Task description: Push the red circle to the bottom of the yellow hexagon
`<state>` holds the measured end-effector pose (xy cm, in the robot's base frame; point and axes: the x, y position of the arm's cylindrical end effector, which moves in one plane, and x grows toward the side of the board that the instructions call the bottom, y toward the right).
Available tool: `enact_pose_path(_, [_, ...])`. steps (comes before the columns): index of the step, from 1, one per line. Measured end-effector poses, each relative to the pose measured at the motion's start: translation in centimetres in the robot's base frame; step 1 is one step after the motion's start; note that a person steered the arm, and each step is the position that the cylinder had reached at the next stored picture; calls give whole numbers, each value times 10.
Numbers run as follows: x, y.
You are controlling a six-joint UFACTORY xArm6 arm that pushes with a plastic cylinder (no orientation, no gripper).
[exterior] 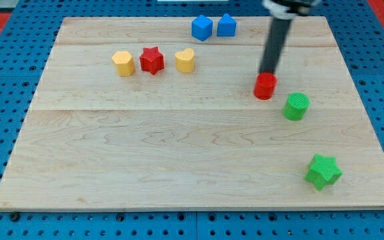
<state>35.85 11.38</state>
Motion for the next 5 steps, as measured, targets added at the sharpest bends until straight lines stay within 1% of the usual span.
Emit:
enact_pose_path(1, [-9,40])
enact_pose_path(2, [30,80])
enact_pose_path(3, [43,50])
enact_pose_path(5, [10,-108])
